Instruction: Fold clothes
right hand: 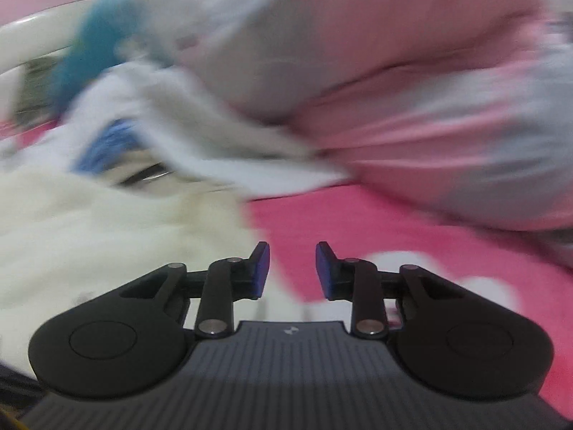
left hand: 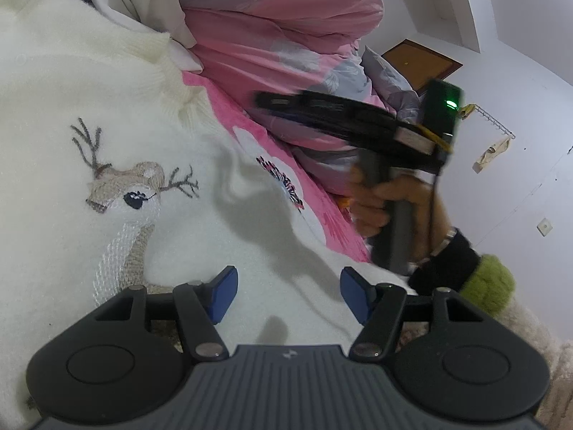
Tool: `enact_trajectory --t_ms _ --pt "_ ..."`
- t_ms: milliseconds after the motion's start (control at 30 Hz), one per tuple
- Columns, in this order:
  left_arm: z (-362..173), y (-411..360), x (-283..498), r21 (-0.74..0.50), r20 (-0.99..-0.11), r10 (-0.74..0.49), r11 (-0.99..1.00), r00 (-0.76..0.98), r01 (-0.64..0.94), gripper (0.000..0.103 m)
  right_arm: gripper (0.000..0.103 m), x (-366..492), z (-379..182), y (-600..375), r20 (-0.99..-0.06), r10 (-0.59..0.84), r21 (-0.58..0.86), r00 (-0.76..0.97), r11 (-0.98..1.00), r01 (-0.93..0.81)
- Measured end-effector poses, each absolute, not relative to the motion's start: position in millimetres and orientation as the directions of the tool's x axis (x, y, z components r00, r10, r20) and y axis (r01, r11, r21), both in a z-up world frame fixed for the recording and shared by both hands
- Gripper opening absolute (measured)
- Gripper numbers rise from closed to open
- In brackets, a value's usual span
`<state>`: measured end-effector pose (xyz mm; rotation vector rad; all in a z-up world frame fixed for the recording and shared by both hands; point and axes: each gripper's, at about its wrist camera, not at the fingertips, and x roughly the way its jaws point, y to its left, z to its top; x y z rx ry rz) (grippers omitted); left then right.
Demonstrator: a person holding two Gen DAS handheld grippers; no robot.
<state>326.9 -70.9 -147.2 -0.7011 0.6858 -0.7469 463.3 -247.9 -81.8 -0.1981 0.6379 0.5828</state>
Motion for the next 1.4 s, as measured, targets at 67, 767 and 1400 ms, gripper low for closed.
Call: enact_trajectory --t_ms 67,767,1400 --pt "-147.9 -70.4 327.2 -0.764 -0.291 -0.784 0.535 0.549 0.36 0.065 0.021 476.5 -111.0 -224.5 -0.677 0.484 0.019 0.554 0.764 -0.645" --pt "-64.7 61.1 248.4 -0.727 -0.242 -0.588 0.637 0.772 0.257 0.07 0.022 390.1 -8.6 -230.8 -0.541 0.534 0.281 0.65 0.843 -0.459" --pt "-95.4 401.4 201.3 -0.762 -0.392 0.019 0.553 0.92 -0.336 0.074 0.023 316.1 -108.3 -49.1 -0.644 0.72 0.498 0.257 0.65 -0.574"
